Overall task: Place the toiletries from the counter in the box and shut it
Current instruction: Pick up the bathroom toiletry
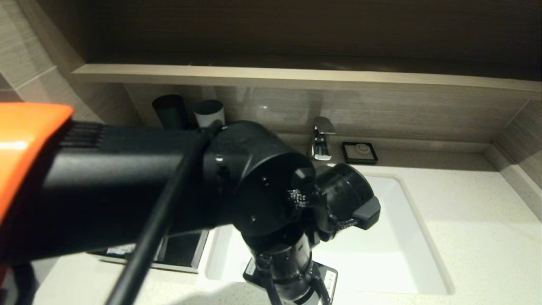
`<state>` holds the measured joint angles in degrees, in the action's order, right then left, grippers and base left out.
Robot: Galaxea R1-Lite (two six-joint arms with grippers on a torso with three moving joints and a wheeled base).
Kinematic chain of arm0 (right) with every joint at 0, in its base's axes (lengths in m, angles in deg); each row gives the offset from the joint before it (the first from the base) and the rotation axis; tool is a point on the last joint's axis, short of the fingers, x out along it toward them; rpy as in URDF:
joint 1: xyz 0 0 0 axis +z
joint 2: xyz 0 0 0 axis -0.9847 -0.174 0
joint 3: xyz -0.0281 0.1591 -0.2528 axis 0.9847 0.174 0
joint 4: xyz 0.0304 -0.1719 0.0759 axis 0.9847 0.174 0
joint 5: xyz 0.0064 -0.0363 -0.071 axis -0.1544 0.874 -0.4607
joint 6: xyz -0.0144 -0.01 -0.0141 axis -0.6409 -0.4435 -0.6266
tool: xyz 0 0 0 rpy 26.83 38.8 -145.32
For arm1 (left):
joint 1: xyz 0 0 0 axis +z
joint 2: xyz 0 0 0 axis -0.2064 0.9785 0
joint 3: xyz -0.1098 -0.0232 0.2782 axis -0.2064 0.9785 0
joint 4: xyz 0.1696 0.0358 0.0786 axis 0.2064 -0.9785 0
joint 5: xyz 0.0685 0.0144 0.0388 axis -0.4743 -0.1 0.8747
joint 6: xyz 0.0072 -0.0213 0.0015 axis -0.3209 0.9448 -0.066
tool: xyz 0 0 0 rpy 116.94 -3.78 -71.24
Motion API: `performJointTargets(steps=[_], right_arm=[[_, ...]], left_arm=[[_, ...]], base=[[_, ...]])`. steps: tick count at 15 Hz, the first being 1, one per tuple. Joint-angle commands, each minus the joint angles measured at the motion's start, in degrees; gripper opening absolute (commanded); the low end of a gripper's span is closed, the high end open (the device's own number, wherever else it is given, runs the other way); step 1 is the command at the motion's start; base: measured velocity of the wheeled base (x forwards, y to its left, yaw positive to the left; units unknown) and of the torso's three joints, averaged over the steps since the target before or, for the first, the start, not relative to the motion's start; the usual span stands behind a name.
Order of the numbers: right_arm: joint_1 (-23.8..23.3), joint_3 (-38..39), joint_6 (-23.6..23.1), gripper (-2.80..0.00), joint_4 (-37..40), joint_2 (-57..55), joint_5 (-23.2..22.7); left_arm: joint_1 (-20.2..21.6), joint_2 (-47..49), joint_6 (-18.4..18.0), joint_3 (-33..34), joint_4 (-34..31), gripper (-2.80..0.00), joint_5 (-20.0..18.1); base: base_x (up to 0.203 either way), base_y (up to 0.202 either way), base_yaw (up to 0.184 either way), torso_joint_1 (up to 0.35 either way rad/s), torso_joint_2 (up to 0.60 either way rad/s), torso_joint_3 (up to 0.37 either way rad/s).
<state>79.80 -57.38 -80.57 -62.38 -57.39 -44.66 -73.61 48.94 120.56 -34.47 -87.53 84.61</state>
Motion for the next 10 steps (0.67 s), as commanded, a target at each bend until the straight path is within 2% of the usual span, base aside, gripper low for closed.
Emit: performJointTargets(steps=[1, 6, 10], right_arm=[[0.0, 0.0, 0.0, -2.80, 0.0, 0.1, 0.0], [0.0, 0.0, 0.0, -2.80, 0.0, 0.1, 0.0], [0.0, 0.0, 0.1, -2.80, 0.0, 0.1, 0.0]], left_arm=[[-1.2, 2.4, 0.3, 0.2, -0.7, 0.00, 0.0], [-2.5, 4.3, 0.0, 0.1, -2.2, 0.00, 0.3], [-2.6, 5.7, -1.5, -0.1, -3.3, 0.00, 2.1]], base=[[0.000, 0.000, 0.000, 0.000, 0.00, 0.000], [0.000, 0.000, 0.000, 0.000, 0.00, 0.000], [0.000, 0.000, 0.000, 0.000, 0.00, 0.000]])
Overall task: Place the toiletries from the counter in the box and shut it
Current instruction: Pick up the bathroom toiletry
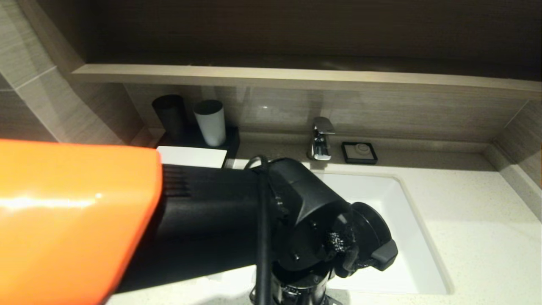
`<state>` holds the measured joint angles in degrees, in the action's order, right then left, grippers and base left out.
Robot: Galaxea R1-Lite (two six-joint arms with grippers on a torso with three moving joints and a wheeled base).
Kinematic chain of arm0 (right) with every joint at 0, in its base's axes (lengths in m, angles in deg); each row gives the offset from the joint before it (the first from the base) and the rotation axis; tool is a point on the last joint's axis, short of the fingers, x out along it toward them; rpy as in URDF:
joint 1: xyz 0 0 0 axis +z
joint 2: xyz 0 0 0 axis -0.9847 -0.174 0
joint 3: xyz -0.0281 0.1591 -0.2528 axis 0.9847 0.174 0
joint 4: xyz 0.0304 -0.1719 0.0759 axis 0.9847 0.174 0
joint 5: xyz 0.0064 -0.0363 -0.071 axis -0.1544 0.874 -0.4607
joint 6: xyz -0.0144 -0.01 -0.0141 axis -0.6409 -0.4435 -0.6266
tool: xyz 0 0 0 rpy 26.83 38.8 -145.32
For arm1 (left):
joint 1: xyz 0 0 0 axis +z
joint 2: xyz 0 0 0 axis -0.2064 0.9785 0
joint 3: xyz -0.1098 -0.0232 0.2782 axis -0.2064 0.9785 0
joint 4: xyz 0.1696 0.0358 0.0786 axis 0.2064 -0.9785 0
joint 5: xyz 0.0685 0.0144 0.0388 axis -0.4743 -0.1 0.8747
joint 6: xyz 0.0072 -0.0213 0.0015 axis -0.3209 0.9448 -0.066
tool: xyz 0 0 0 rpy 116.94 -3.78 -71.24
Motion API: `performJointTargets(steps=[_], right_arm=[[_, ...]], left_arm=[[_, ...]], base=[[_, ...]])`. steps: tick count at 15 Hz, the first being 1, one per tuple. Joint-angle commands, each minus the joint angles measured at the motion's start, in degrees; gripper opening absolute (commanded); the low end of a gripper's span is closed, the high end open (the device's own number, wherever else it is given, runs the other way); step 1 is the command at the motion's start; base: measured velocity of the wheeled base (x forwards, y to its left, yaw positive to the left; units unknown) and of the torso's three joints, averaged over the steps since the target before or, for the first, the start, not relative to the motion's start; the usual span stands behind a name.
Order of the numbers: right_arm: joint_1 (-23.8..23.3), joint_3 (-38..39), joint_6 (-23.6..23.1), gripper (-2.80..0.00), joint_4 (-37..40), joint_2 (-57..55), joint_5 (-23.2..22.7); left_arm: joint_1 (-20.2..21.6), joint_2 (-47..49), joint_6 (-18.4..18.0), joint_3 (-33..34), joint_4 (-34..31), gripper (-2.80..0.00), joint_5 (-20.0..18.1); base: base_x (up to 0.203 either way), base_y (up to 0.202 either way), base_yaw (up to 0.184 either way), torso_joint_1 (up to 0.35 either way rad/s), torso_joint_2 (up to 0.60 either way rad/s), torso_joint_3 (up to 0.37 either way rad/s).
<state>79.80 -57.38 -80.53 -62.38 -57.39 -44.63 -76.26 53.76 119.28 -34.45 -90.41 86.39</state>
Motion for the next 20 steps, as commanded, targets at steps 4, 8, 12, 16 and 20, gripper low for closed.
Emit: performJointTargets(steps=[4, 8, 12, 16, 20], right_arm=[[0.0, 0.0, -0.1, -2.80, 0.0, 0.1, 0.0], [0.0, 0.0, 0.0, -2.80, 0.0, 0.1, 0.0], [0.0, 0.0, -0.1, -2.80, 0.0, 0.1, 0.0], [0.0, 0.0, 0.0, -2.80, 0.0, 0.1, 0.0], [0.0, 0.0, -0.1, -2.80, 0.0, 0.1, 0.0]], left_arm=[[0.0, 2.0, -0.5, -1.7, -0.5, 0.00, 0.4], [0.0, 2.9, -0.5, -2.4, -2.1, 0.00, 0.4], [0.0, 3.9, -1.1, -2.6, -2.1, 0.00, 0.5], [0.0, 4.7, -1.0, -3.5, -2.7, 0.00, 0.5], [0.0, 5.3, -1.1, -3.6, -2.9, 0.00, 0.5]], base=[[0.000, 0.000, 0.000, 0.000, 0.00, 0.000], [0.000, 0.000, 0.000, 0.000, 0.00, 0.000], [0.000, 0.000, 0.000, 0.000, 0.00, 0.000], [0.000, 0.000, 0.000, 0.000, 0.00, 0.000], [0.000, 0.000, 0.000, 0.000, 0.00, 0.000]])
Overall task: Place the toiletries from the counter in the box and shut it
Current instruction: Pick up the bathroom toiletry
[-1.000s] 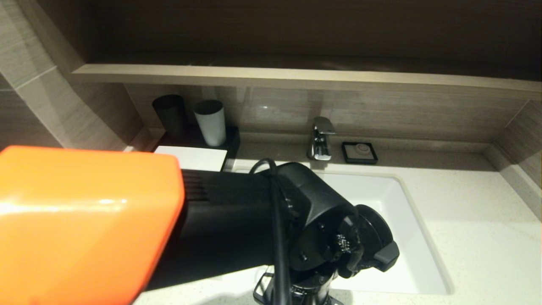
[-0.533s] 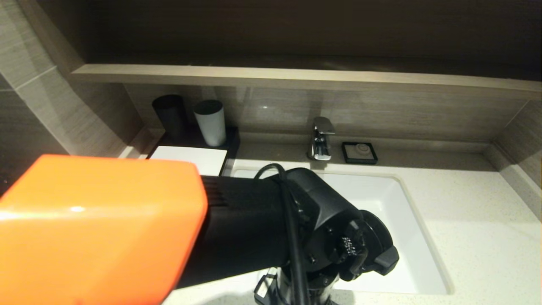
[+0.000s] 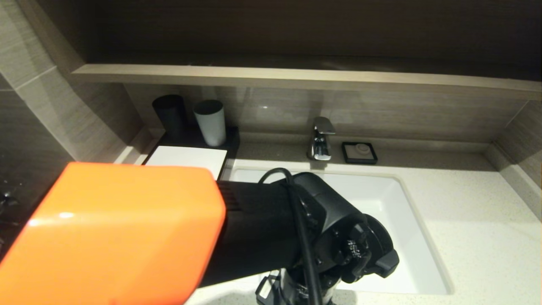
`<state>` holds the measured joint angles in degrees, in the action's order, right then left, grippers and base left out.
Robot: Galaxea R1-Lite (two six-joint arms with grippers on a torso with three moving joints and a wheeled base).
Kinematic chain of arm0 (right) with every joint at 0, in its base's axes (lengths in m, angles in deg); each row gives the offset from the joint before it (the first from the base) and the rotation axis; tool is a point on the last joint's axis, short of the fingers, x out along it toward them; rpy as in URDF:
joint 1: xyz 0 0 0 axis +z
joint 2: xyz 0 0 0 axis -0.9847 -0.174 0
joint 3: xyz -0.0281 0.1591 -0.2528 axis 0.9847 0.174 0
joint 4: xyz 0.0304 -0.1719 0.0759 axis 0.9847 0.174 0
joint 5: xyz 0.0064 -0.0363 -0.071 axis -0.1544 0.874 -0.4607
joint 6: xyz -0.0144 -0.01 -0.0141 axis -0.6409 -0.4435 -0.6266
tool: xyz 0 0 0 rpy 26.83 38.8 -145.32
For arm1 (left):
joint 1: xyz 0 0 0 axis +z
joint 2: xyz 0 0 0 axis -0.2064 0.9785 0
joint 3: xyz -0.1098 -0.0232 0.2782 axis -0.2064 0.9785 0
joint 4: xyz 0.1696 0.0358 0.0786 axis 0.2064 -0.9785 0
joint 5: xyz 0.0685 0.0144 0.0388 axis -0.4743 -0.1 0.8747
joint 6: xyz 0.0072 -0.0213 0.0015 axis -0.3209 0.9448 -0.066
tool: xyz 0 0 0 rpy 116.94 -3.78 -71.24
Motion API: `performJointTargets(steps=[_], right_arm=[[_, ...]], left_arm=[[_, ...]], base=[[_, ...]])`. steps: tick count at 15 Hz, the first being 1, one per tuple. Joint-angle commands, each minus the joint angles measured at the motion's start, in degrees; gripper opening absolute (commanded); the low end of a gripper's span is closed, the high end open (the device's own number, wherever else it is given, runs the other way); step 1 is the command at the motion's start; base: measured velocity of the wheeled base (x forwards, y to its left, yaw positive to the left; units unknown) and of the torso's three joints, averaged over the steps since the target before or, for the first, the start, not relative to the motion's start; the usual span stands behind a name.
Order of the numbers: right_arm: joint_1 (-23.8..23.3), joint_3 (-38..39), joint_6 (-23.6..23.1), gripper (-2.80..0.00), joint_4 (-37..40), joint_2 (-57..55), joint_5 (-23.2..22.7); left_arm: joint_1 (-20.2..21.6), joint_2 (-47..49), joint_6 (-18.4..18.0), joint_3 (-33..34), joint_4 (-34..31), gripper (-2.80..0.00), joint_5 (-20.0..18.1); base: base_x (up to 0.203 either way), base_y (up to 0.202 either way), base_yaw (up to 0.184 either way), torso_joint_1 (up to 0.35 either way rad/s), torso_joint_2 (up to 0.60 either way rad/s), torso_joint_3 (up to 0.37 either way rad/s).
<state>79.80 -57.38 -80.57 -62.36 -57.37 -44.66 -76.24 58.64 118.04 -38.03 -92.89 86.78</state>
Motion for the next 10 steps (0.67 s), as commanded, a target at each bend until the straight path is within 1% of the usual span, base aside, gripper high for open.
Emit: performJointTargets(steps=[1, 4, 5, 10], right_arm=[[0.0, 0.0, 0.0, -2.80, 0.0, 0.0, 0.0], [0.0, 0.0, 0.1, -2.80, 0.0, 0.0, 0.0], [0.0, 0.0, 0.0, -2.80, 0.0, 0.0, 0.0], [0.0, 0.0, 0.1, -2.80, 0.0, 0.0, 0.0]], left_arm=[[0.0, 0.5, 0.2, -0.1, -0.4, 0.00, 0.1], [0.0, 0.8, 0.2, -0.1, -0.4, 0.00, 0.1], [0.0, 1.0, 0.2, -0.1, -0.4, -2.80, 0.1], [0.0, 1.1, 0.2, -0.1, -0.4, -2.80, 0.2]], base=[[0.000, 0.000, 0.000, 0.000, 0.00, 0.000], [0.000, 0.000, 0.000, 0.000, 0.00, 0.000], [0.000, 0.000, 0.000, 0.000, 0.00, 0.000], [0.000, 0.000, 0.000, 0.000, 0.00, 0.000]])
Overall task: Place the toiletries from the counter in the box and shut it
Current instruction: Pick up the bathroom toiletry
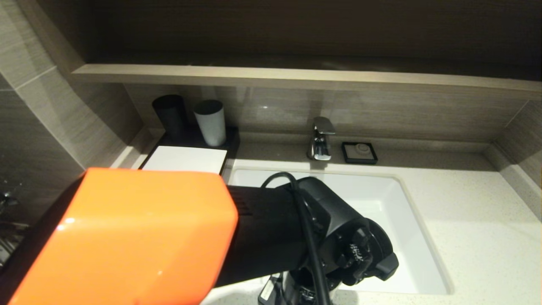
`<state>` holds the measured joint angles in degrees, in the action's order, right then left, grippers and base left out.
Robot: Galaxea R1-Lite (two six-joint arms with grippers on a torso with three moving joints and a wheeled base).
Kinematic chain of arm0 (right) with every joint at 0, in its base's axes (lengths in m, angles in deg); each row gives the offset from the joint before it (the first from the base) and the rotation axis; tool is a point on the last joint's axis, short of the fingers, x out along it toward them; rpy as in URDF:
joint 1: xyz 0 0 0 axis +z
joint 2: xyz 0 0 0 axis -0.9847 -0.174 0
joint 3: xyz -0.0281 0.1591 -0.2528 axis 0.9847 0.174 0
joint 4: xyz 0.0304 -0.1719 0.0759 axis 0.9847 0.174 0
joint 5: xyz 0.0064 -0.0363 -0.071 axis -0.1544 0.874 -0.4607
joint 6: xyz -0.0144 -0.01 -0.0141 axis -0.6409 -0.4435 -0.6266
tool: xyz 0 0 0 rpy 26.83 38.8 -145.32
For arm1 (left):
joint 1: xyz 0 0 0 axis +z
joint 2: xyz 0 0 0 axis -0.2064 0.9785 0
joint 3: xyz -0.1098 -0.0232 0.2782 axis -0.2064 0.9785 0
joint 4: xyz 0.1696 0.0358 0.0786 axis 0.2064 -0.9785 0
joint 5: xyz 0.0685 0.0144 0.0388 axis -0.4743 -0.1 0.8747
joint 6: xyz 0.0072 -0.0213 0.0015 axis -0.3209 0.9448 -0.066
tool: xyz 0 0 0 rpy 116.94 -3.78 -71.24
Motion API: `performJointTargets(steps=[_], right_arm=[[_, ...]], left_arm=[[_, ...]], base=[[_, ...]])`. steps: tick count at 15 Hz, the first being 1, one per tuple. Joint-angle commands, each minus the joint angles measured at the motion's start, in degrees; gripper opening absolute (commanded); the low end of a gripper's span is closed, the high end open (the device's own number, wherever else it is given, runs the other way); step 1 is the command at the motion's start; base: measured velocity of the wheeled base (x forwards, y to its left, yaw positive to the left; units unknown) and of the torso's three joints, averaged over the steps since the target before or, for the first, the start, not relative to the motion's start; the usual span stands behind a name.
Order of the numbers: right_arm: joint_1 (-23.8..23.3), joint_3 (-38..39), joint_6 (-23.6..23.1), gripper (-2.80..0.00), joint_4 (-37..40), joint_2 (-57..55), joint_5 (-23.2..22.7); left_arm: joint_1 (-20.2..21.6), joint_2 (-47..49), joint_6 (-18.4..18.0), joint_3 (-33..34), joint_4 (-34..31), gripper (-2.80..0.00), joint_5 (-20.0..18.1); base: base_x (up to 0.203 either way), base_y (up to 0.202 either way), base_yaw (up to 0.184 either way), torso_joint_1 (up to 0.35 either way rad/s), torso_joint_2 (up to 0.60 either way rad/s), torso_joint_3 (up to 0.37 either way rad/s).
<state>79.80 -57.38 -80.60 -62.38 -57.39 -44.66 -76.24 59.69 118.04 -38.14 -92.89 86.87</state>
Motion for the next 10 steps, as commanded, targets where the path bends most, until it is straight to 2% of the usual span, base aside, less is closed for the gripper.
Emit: performJointTargets(steps=[1, 10], right_arm=[[0.0, 0.0, 0.0, -2.80, 0.0, 0.1, 0.0], [0.0, 0.0, 0.1, -2.80, 0.0, 0.1, 0.0]], left_arm=[[0.0, 0.1, 0.2, 0.0, -0.5, -2.80, 0.1], [0.0, 0.0, 0.1, 0.0, -0.5, -2.80, 0.1]], base=[[0.000, 0.000, 0.000, 0.000, 0.00, 0.000], [0.000, 0.000, 0.000, 0.000, 0.00, 0.000]])
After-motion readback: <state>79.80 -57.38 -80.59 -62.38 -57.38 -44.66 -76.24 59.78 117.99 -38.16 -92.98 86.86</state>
